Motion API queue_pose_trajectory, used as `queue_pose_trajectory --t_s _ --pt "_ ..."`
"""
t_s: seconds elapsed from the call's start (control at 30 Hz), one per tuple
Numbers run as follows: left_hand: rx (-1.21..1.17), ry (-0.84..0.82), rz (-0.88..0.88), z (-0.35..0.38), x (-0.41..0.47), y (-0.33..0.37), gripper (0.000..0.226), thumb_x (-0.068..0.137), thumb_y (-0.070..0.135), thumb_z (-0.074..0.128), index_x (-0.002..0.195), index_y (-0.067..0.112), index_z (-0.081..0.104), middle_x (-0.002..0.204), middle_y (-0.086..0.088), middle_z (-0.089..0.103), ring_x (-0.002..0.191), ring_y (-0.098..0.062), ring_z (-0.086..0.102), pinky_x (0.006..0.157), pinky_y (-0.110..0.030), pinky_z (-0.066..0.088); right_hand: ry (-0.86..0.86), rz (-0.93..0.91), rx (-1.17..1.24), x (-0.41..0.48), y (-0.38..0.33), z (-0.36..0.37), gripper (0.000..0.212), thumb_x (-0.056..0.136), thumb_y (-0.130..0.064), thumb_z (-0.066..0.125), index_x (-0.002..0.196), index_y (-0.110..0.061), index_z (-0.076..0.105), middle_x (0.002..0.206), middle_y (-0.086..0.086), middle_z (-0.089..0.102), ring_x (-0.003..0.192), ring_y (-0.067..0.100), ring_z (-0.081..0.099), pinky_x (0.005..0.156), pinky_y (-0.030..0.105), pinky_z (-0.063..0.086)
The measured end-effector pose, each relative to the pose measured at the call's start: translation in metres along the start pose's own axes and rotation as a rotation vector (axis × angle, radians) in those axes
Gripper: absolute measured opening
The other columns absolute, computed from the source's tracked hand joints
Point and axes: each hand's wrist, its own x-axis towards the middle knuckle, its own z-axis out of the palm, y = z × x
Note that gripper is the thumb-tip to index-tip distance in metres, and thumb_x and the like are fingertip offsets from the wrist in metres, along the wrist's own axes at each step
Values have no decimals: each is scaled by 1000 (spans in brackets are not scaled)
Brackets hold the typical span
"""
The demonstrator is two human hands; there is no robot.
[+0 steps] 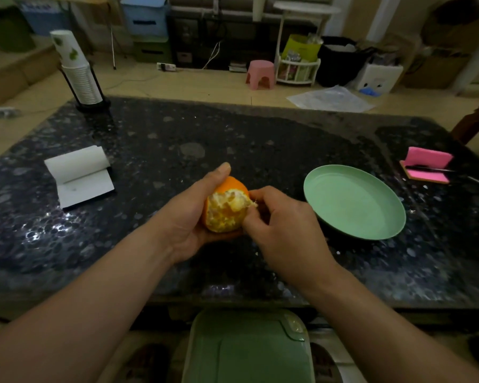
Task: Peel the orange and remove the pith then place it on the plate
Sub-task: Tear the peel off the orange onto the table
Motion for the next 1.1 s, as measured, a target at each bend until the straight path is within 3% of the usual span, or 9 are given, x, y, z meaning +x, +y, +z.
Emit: queue_pose_trajectory --t_s 0.1,0.33,0.47,0.6,0.67,0.73,0.83,0.97,1.1 --pt "-12 -2 34 3 -1 -2 67 81 50 75 139 19 64 108 -11 77 87 -24 77 73 -47 66 43 30 28 0 -1 2 20 96 -31 65 115 -26 71 76 -9 69 66 8 65 62 41 59" --pt "-27 6 80 5 3 -6 54 97 49 67 140 17 62 110 -11 78 93 -26 76 88 -54 63 97 135 189 5 1 2 16 96 -23 70 109 -28 77 72 -10 71 65 7 68 58 32 58" --pt "-39 2 96 2 5 -6 56 94 51 69 138 18 64 108 -10 79 93 -26 77 89 -54 64 39 165 297 7 4 -3 18 98 -21 68 112 -29 78 79 -8 76 70 12 73 65 41 63" --pt "-14 30 128 0 6 -6 51 91 51 72 132 21 67 116 -13 78 96 -26 77 87 -54 65 -92 168 247 10 6 -10 16 102 -32 66 115 -33 75 83 -14 76 75 2 72 61 21 57" --pt "39 47 172 2 7 -9 44 90 48 74 126 23 70 113 -10 77 99 -26 76 92 -54 63 -130 201 194 12 9 -9 11 101 -33 66 107 -32 74 80 -9 76 70 6 72 61 30 62" --pt "107 67 243 4 7 -13 42 82 50 80 118 28 74 111 -6 76 100 -25 74 85 -45 64 -163 227 167 14 11 -9 10 99 -34 67 99 -29 75 77 -5 76 66 10 73 65 41 64" --pt "144 67 292 5 7 -16 40 78 54 84 112 34 76 115 -6 74 98 -23 74 74 -36 61 -163 223 150 16 11 -8 10 95 -29 69 91 -24 76 75 -2 76 67 13 73 68 45 64" --pt "85 67 291 9 5 -18 26 91 45 76 112 29 73 99 2 75 91 -16 72 71 -34 60 -106 223 165 16 8 -7 9 89 -22 71 82 -20 74 68 0 74 63 16 71 64 47 62" --pt "-29 35 156 7 0 -14 55 89 54 69 132 19 65 106 -5 76 95 -21 74 81 -45 64 -165 313 427 13 11 -13 10 94 -9 68 95 -13 78 72 7 77 66 18 73 64 39 62"
